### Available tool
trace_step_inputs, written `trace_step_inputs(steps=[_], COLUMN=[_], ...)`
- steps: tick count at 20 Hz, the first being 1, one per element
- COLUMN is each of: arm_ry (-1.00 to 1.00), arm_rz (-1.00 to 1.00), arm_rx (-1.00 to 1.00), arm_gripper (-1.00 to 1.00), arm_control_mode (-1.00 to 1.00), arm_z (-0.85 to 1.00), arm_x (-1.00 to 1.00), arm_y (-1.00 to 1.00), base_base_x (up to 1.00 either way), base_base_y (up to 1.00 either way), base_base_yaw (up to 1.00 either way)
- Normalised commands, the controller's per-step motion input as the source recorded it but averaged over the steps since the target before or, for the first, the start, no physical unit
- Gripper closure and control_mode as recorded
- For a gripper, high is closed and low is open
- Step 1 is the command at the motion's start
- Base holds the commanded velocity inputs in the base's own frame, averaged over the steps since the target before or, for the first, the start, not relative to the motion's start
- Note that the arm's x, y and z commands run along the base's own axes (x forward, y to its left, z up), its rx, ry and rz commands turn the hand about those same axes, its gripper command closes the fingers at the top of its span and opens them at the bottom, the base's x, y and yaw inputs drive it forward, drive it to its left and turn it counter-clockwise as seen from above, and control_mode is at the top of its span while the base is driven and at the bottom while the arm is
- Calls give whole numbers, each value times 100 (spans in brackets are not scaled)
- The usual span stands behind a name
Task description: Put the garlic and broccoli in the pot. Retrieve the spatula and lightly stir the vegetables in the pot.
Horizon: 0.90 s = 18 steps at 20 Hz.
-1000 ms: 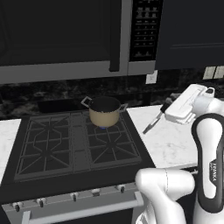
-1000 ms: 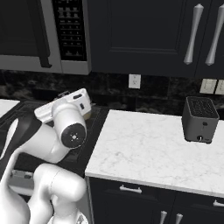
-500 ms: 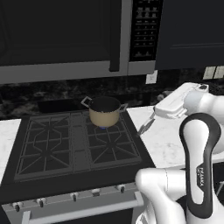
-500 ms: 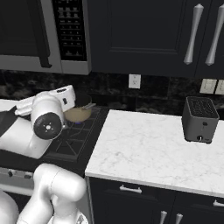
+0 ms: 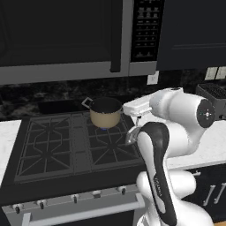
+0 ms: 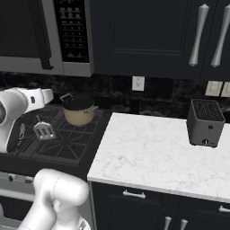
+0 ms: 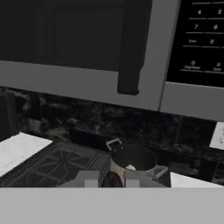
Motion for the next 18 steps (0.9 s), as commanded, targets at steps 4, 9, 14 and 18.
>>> trace_step_inputs(steps=[4, 9, 14, 18], arm_ry=[-39, -40, -32, -20], arm_rz=[-31, -28, -20, -23], arm_rx=[3, 0, 0, 0], arm_gripper=[100, 100, 100, 100], arm_control_mode=[-100, -100, -100, -100], arm_z=[-56, -58, -29, 0], arm_x=[3, 15, 22, 38], arm_y=[100, 85, 18, 0], base_base_x=[0, 0, 0, 0], base_base_y=[0, 0, 0, 0], base_base_yaw=[0, 0, 0, 0])
